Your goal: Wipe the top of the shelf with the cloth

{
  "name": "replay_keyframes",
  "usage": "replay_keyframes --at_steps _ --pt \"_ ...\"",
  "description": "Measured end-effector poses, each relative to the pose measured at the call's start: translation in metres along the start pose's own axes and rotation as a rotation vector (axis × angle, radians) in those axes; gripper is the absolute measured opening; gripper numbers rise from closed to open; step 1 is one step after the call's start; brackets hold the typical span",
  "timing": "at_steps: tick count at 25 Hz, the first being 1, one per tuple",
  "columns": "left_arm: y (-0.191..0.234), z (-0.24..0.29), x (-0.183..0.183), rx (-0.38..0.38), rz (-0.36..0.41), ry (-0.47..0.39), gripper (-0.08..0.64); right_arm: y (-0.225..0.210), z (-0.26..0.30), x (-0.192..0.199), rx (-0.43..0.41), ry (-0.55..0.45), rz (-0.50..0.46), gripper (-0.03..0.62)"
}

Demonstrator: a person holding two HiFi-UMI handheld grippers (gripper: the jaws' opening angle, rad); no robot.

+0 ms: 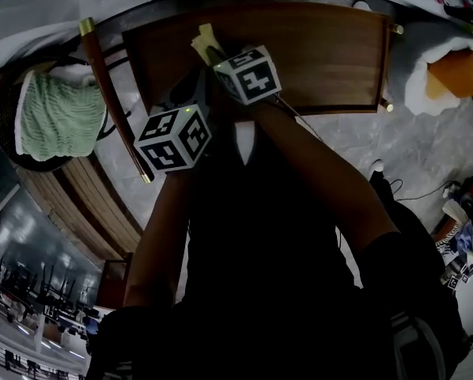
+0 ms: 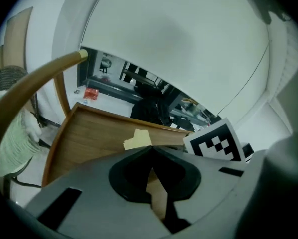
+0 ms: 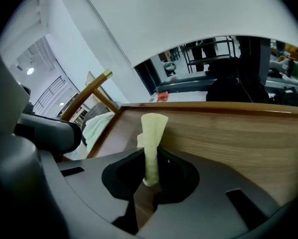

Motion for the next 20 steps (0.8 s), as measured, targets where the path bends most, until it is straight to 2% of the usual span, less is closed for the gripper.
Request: replay_keyframes --at_steps 11,20 --pt "-0.057 0.082 -0.005 0.029 0.050 0.030 0.011 -0.085 -0.064 0.028 0.114 0.011 -0.039 0.052" --pt "-0.119 0.125 0.005 0.092 0.110 0.063 0.011 -0.154 -0.115 0.060 0.196 -0.016 0.022 0.052"
Point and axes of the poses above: the fingertips, and each gripper's own axes: z forward along the fingers, y to its left, x out of its underside, the point moved 4 cm from there along -z, backward along the fingers, and after that the axes turned 13 degrees about y, right-handed, at the moved point
